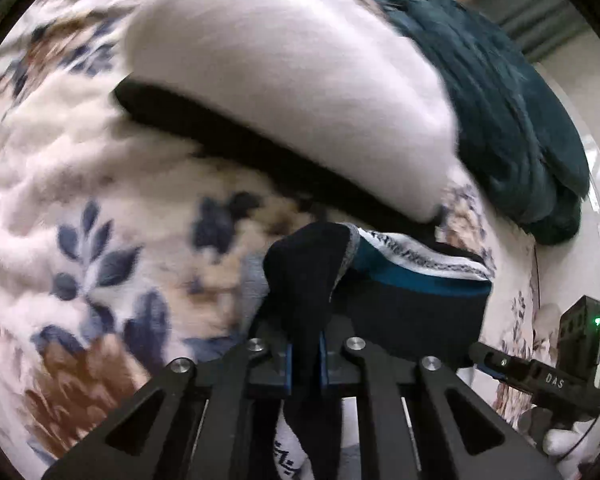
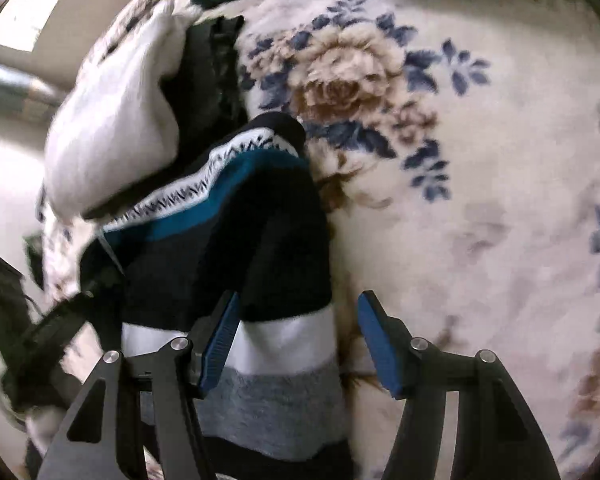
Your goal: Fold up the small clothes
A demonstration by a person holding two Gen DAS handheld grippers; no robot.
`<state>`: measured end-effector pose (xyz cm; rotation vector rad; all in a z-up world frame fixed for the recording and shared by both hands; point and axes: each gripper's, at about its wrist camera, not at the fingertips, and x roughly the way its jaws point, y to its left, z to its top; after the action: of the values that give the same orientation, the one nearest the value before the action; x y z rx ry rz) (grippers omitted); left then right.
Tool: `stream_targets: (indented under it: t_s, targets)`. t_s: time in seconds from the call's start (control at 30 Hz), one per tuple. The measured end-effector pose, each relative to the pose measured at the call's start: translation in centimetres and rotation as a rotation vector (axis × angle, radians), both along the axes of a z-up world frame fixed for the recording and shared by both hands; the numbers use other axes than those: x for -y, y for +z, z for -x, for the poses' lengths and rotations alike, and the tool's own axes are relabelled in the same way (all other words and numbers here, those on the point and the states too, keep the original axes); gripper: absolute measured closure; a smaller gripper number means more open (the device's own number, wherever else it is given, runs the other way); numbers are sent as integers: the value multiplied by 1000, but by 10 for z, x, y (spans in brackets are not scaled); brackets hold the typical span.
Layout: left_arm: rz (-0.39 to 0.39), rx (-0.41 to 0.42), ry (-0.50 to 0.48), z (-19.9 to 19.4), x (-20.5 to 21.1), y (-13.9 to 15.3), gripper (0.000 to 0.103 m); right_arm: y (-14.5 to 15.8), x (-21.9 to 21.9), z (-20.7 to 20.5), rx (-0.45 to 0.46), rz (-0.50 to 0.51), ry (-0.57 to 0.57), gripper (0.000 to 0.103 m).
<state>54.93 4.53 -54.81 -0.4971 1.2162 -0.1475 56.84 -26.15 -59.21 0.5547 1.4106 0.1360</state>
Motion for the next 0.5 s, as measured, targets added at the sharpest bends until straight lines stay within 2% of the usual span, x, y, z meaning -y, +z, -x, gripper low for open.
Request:
stream_targets:
  t_s: [0.07,0.17,0.23,0.27,0.33,0.37,0.4,0.43,0.5]
  targets:
    - [23,-19,33,2,-13,-12,96,-6,2,-6,27,22,-14,97]
    - [50,-51,25,0,-21,-25,93,-14,16,-15,14,101,-81,99]
    - [121,-68,39,-1,-27,-23,90,-12,20,-24,-14,63,-75,99]
    - [163,-84,52,2,-31,-20,83,-9,20,-26,-23,18,-52,99]
    - [214,-54,59,8,-35,-8,77,1,15,-28,-10,0,12,89]
    - [228,-30,61,12,-38,-1,59,6,13,-29,6,8,31,62]
    - [230,-13,66,13,-39,2,45,10,10,-30,27,19,44,30]
    - [217,-8,68,7,-37,1,33,12,7,-32,58,20,54,24]
    - [180,-15,45,-6,-31,-6,34,6,-2,-44,90,19,86,24]
